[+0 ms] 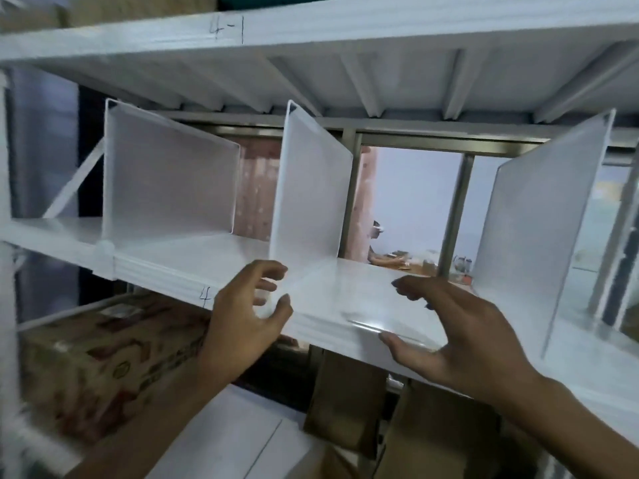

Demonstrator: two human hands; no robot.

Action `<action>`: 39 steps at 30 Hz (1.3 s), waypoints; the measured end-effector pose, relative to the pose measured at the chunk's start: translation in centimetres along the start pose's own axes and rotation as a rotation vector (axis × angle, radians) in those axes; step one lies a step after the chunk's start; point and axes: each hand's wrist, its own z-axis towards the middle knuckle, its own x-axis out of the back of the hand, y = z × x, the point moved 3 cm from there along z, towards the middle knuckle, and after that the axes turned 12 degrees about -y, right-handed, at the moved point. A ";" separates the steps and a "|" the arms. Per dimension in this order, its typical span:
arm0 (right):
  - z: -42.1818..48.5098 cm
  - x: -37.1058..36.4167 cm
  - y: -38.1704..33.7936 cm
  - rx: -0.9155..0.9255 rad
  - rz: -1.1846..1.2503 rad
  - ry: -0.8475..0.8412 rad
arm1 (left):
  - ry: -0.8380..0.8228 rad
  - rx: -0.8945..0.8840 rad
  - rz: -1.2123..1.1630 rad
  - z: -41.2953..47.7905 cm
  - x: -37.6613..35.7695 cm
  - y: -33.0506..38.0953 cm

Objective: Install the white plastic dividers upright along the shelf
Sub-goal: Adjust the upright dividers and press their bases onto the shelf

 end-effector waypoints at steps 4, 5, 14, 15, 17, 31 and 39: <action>2.4 -4.3 -2.4 -0.008 -0.093 -0.131 | 0.126 0.125 -0.121 2.8 5.0 -2.5; 3.0 -5.3 -3.0 -0.020 -0.096 -0.147 | 0.130 0.133 -0.137 3.8 6.0 -3.0; 8.5 -13.9 -8.7 -0.147 -0.265 -0.203 | -0.054 -0.103 -0.254 13.8 10.1 -4.2; 8.8 -14.7 -9.1 -0.161 -0.300 -0.218 | -0.093 -0.135 -0.258 14.7 10.2 -3.7; 9.0 -15.7 -9.6 -0.205 -0.372 -0.226 | -0.152 -0.215 -0.279 16.5 10.0 -2.3; 9.7 -17.2 -8.9 -0.321 -0.448 -0.232 | -0.348 -0.532 -0.147 23.7 7.9 4.6; 9.7 -17.7 -8.6 -0.296 -0.390 -0.189 | -0.403 -0.438 -0.176 24.0 7.4 2.7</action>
